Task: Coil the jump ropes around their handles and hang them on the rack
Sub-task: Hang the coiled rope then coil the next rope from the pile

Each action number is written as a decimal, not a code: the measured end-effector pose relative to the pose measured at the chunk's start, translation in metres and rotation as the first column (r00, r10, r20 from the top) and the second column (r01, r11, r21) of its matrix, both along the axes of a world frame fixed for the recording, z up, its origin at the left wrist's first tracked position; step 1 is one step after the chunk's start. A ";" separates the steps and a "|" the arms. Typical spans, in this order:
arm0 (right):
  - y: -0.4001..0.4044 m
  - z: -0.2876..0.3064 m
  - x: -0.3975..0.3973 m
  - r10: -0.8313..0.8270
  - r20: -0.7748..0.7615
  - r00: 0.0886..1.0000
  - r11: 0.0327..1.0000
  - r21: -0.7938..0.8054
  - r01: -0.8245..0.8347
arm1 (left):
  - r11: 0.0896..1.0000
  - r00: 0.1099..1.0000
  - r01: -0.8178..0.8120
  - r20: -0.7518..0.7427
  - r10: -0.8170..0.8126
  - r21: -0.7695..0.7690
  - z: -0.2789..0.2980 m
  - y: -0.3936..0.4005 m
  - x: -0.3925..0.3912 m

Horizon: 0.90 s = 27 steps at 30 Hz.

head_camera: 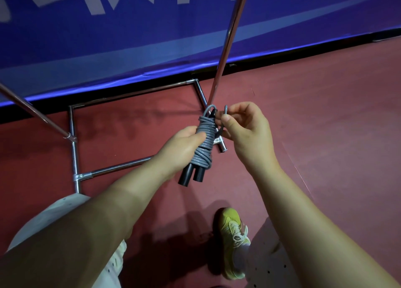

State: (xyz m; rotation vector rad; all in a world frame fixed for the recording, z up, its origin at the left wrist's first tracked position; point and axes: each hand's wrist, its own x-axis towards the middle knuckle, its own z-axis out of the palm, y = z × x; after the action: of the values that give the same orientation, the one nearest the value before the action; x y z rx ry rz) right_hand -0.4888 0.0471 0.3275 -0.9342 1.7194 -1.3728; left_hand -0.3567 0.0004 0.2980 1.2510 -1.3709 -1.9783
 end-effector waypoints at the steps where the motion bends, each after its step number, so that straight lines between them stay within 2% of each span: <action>1: 0.000 0.000 0.000 -0.012 -0.005 1.000 1.000 0.005 0.012 | 1.000 1.000 0.022 0.013 -0.022 -0.016 0.000 -0.001 0.001; 3: 0.000 -0.002 0.000 -0.034 -0.038 0.999 0.999 0.010 0.034 | 0.999 0.999 0.031 0.037 -0.030 -0.025 0.000 -0.004 0.002; 6: -0.001 0.001 0.001 -0.045 -0.185 0.982 0.999 0.004 0.046 | 0.999 1.000 0.016 0.027 -0.014 -0.046 0.001 -0.006 0.002; 10: 0.001 0.000 0.002 -0.013 -0.358 0.934 0.999 0.032 0.027 | 0.999 1.000 -0.014 -0.024 0.015 0.029 0.000 -0.004 0.000; 16: 0.002 -0.005 0.005 0.072 -0.634 0.770 0.997 0.075 -0.031 | 0.999 0.999 0.017 -0.042 -0.015 0.033 -0.001 0.000 -0.003; 21: 0.000 -0.008 0.003 0.060 -0.648 0.759 0.997 0.079 -0.011 | 1.000 0.996 -0.026 -0.082 0.027 0.010 0.002 -0.002 -0.002; 24: -0.001 -0.007 0.005 0.098 -0.628 0.772 0.991 0.135 -0.016 | 0.987 1.000 0.028 -0.010 -0.030 -0.158 0.000 -0.001 -0.002; 27: -0.003 -0.005 0.004 0.132 -0.535 0.835 0.977 0.212 -0.019 | 0.950 0.990 0.123 0.095 -0.100 -0.285 -0.003 0.000 0.001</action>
State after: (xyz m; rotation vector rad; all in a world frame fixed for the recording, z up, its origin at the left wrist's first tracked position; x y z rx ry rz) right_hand -0.4850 0.0441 0.3228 -1.3538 2.1632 -0.8996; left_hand -0.3554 0.0002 0.2952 1.1465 -1.7344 -1.7312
